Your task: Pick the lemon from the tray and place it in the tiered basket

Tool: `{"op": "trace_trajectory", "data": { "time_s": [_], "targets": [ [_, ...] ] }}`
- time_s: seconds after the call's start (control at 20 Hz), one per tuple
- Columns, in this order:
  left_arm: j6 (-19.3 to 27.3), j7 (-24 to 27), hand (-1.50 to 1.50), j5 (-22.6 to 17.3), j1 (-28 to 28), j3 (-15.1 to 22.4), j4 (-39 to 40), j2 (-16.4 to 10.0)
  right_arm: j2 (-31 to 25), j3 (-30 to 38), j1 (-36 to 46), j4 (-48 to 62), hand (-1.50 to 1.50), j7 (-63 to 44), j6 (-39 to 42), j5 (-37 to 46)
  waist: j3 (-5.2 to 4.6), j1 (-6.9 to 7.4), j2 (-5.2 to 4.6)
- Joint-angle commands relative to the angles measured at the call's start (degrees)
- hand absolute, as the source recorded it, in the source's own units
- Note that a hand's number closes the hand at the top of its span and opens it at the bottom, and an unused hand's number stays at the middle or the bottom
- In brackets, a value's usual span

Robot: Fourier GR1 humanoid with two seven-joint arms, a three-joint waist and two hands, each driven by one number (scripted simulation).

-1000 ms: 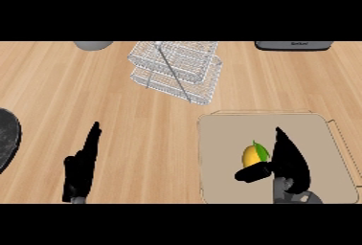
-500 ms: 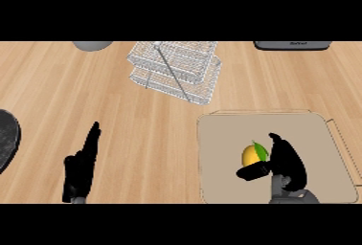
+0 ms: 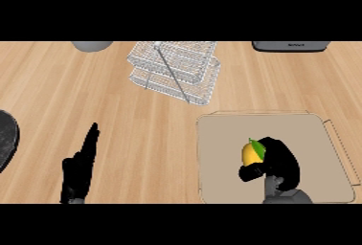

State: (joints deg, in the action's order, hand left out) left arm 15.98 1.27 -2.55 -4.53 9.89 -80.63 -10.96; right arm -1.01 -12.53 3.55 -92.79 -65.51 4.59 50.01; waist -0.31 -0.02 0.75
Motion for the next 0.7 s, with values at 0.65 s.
{"op": "trace_trajectory", "data": {
  "time_s": [0.65],
  "targets": [
    [0.6, -1.0, 0.0, 1.7, -4.4, 1.3, -2.3, 2.3, -3.9, -7.3, 17.9, 5.9, 1.5, 18.0, 10.4, 3.9, 0.32, 0.38, -0.65]
  ]
}}
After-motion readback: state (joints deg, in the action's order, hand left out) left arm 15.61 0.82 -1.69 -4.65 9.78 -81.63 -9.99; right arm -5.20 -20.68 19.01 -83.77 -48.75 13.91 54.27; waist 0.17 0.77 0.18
